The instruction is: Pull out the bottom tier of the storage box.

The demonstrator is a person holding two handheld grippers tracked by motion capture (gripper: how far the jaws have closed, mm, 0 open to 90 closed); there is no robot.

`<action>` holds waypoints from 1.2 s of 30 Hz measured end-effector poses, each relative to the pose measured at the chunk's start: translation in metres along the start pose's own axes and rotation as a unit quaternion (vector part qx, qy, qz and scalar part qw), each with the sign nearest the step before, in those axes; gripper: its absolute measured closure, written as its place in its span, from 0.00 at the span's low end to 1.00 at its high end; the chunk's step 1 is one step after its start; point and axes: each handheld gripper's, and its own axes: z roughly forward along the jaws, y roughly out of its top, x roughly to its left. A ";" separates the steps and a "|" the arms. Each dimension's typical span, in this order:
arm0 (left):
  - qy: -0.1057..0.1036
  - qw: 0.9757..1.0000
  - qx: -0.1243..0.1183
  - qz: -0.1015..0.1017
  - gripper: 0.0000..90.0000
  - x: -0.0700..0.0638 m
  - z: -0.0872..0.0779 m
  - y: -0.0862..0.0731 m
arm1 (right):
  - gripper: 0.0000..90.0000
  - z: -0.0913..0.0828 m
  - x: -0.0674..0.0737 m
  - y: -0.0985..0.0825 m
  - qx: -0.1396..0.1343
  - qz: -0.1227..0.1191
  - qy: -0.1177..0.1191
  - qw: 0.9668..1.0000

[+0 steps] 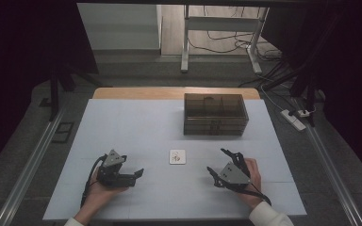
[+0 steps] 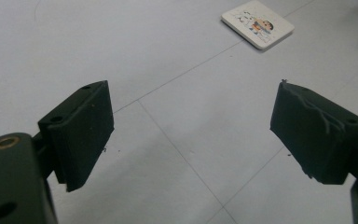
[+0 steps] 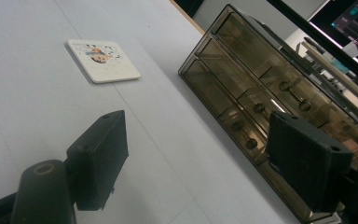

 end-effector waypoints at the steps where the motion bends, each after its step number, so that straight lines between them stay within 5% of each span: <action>1: 0.000 1.000 0.000 0.000 0.15 0.000 0.000 0.000 | 0.23 0.000 0.000 0.000 0.000 0.000 0.000 1.000; 5: -0.001 1.000 0.001 0.000 0.15 0.000 0.000 0.000 | 0.23 0.002 0.003 0.000 0.002 -0.026 -0.010 1.000; 27: -0.001 1.000 0.001 -0.005 0.15 0.001 0.001 0.000 | 0.23 0.014 0.001 0.002 -0.001 -0.083 -0.045 0.996; 36: -0.002 1.000 0.001 -0.006 0.15 0.002 0.001 0.000 | 0.24 0.023 -0.002 0.001 -0.004 -0.082 -0.054 0.995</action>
